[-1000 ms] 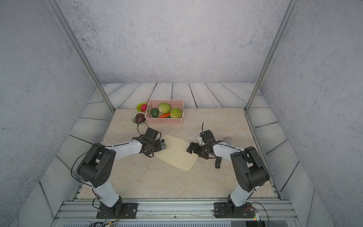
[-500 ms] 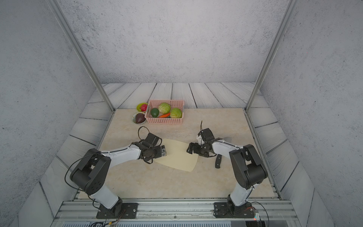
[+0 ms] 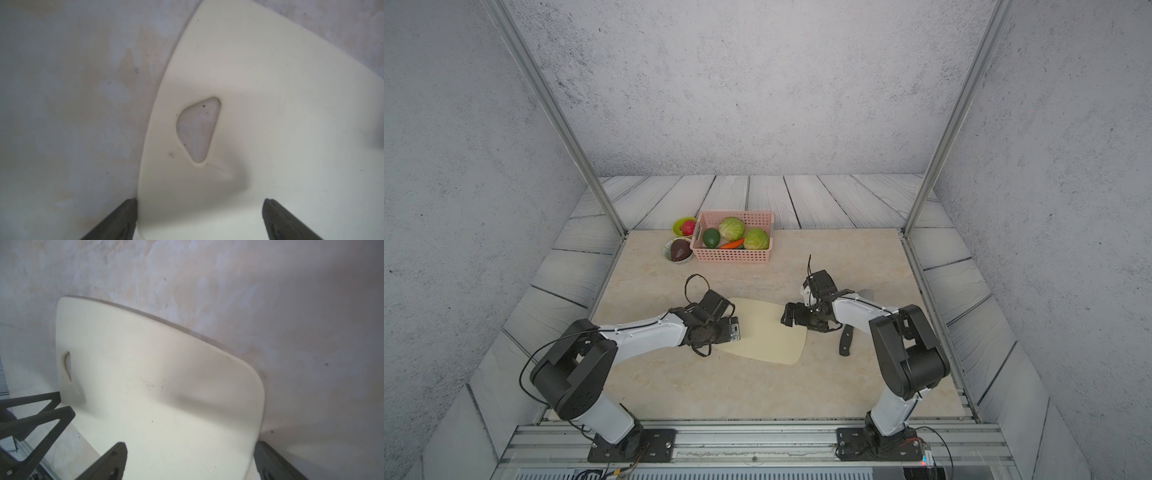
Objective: Align the knife with the edge of the cutting board
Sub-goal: Adjust the work surface at the center of the board.
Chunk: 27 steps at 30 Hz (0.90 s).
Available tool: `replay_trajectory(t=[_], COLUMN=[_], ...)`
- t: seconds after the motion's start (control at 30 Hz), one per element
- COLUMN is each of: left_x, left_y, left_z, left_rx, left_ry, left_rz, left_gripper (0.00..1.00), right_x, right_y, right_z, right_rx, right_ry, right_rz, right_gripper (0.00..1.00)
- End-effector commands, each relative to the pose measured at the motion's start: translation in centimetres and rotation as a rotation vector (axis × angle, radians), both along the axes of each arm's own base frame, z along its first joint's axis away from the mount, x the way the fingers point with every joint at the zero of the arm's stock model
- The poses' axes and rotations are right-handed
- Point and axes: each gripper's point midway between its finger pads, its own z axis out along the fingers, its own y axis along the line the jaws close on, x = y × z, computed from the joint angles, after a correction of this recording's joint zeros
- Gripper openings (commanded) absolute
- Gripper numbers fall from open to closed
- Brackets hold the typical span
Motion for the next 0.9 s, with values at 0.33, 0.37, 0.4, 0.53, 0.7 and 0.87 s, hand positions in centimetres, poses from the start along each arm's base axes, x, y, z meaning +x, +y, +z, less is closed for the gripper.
replay_trajectory(t=[0.33, 0.37, 0.4, 0.53, 0.7, 0.87], left_x=[-9.6, -9.7, -9.9, -10.1, -10.1, -9.9], left_y=[-2.3, -2.3, -2.4, -2.5, -2.1, -2.2], left_z=[-4.3, -4.3, -4.2, -4.0, -3.7, -3.8], left_rx=[-0.020, -0.021, -0.029, -0.056, -0.041, -0.038], left_ry=[0.315, 0.317, 0.319, 0.315, 0.309, 0.310], left_rz=[-0.117, -0.115, -0.116, -0.111, -0.112, -0.115], left_gripper=[0.99, 0.98, 0.98, 0.98, 0.98, 0.99], right_x=[-2.2, -2.1, -2.0, -1.6, -1.1, -0.8], right_y=[1.1, 1.2, 1.3, 1.7, 2.3, 2.5], right_z=[-1.7, -1.6, -1.7, -1.5, -1.5, -1.4], right_rx=[0.009, 0.011, 0.013, 0.023, 0.026, 0.024], right_ry=[0.133, 0.132, 0.133, 0.130, 0.134, 0.130], right_rz=[0.056, 0.055, 0.055, 0.054, 0.055, 0.050], right_gripper=[0.99, 0.99, 0.99, 0.99, 0.99, 0.99])
